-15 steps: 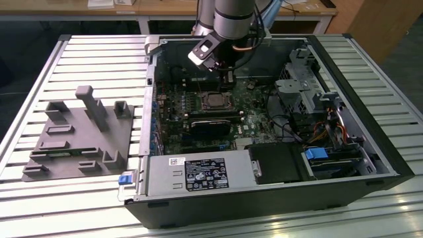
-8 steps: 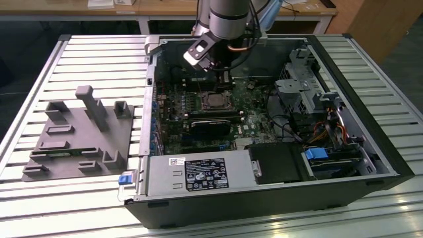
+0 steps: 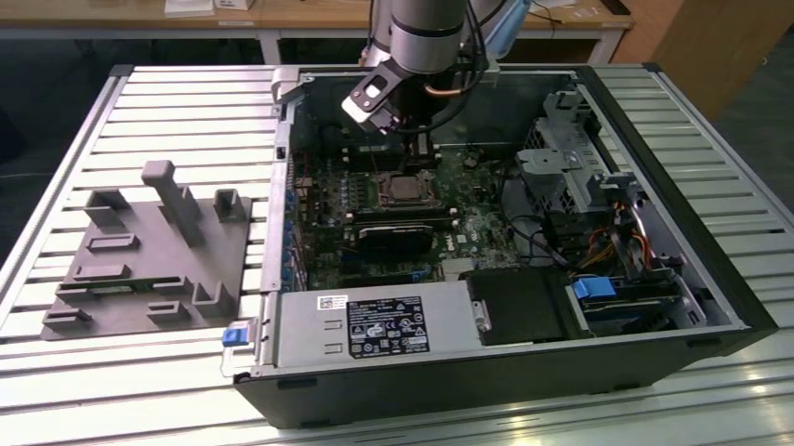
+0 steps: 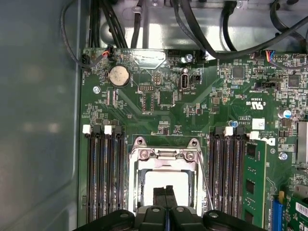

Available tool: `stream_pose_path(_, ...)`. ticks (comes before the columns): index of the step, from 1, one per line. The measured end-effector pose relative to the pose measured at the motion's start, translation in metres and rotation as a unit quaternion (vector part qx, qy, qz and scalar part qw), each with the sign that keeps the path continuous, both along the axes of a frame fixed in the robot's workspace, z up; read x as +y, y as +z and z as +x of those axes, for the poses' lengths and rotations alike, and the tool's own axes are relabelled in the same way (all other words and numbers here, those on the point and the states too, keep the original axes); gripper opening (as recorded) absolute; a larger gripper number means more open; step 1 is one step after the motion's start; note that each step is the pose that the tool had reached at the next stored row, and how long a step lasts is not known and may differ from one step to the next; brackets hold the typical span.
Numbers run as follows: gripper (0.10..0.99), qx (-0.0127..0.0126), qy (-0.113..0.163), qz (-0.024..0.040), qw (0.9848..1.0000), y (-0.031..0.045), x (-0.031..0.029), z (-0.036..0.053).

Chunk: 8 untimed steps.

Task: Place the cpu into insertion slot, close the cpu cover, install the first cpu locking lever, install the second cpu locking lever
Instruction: 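Close the cpu cover, then install the first cpu locking lever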

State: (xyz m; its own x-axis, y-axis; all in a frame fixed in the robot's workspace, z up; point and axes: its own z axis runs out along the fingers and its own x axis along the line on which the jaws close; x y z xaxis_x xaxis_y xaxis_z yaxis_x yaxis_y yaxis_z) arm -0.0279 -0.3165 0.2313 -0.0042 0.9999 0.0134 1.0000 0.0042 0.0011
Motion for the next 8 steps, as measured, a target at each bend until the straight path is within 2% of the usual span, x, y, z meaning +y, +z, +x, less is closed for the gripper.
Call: stream_pose_path(8, 0.118, 0.0, 0.0, 0.0, 1.0, 0.0, 0.0, -0.0001)
